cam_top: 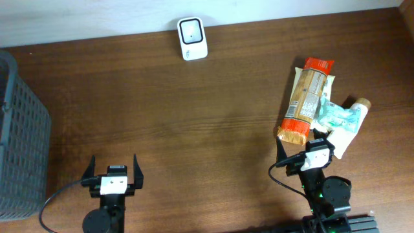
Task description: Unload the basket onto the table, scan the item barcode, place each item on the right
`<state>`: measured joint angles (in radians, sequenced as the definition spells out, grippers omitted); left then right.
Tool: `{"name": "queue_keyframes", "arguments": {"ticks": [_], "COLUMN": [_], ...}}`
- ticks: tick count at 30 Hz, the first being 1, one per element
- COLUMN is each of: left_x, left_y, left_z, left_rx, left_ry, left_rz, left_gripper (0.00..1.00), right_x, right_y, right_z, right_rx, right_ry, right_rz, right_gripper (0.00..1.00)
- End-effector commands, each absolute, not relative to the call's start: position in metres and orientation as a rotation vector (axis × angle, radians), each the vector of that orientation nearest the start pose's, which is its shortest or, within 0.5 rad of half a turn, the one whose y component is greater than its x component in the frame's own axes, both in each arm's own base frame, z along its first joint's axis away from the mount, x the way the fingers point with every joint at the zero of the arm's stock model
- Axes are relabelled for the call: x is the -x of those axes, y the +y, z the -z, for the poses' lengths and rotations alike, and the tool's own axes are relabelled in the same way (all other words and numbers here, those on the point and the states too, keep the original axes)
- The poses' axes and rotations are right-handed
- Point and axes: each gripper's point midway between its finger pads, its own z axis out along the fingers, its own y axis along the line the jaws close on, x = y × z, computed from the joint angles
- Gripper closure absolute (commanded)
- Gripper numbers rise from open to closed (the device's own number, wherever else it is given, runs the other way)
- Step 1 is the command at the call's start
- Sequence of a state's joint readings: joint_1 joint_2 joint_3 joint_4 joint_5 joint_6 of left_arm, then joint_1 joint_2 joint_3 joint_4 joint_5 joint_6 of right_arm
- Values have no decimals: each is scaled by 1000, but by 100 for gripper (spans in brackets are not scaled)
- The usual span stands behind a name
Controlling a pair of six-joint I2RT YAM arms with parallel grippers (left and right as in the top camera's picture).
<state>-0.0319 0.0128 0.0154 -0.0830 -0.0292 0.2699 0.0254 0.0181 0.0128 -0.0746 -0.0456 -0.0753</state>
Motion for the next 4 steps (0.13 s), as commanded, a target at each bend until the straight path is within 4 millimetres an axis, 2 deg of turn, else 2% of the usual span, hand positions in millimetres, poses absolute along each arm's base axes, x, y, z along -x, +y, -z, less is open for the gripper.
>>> {"name": "queue_keyframes", "arguments": {"ticks": [1,4], "left_x": [-246,-246], "left_y": [-5,-5], "left_z": [-156,-156], "left_rx": [-249,-249], "left_ry": [1636,1636], "left_rz": [-207,-207], "left_gripper": [1,1], "right_x": [-246,-246], "right_y": [12,12], "right_z": [-155,-155], "right_rx": [106,106], "right_ry": [1651,1651], "right_rz": [6,6], "right_gripper": [1,1]}}
